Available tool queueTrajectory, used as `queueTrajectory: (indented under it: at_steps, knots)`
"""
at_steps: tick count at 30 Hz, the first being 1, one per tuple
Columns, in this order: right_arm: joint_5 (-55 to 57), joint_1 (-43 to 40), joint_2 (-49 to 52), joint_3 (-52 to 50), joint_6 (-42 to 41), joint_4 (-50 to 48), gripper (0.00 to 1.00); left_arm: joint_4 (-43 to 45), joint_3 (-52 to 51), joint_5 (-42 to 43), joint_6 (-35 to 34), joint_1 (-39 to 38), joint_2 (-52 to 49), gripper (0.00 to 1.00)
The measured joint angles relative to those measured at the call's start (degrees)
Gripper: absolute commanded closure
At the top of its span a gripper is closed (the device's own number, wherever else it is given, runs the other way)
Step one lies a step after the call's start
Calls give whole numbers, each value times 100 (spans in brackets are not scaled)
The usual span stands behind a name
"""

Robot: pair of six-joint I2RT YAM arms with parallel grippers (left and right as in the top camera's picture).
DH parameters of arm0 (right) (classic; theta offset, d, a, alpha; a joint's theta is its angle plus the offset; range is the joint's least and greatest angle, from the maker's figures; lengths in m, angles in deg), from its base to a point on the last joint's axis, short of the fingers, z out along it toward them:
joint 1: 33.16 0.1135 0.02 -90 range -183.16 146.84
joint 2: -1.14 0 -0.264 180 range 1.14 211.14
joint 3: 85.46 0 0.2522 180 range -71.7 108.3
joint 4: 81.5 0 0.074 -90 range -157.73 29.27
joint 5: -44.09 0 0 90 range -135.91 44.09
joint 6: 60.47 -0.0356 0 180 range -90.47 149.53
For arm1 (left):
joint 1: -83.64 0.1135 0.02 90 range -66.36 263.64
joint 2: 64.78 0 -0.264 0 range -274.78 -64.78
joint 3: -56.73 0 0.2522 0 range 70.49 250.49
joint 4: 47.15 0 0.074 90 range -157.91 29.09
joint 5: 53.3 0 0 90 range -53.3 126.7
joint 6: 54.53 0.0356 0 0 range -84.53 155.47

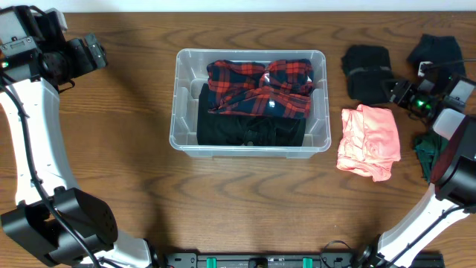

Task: Pack container
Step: 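Lower the right gripper and grasp the black folded garment, then carry the black garment over the bin and lower it inside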

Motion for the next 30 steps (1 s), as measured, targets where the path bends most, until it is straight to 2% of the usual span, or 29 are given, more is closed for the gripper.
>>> queueTrajectory:
  at_steps: [2,7,16,25,30]
  knots:
    - [24,-9,0,0,-87,11,79,2,0,0,0,0,0,2]
    - [-68,-81,0,2,-354,81,99,0,0,0,0,0,0,2]
    - [-243,-232,-256,2,-686,466,99,2,0,-2,0,0,0,2]
    - [-229,-173,-2367,4,-732,1204,99,0,0,-2,0,0,0,2]
    - [-299,201,-3318,11,-748,1812,99,0,0,-2,0,0,0,2]
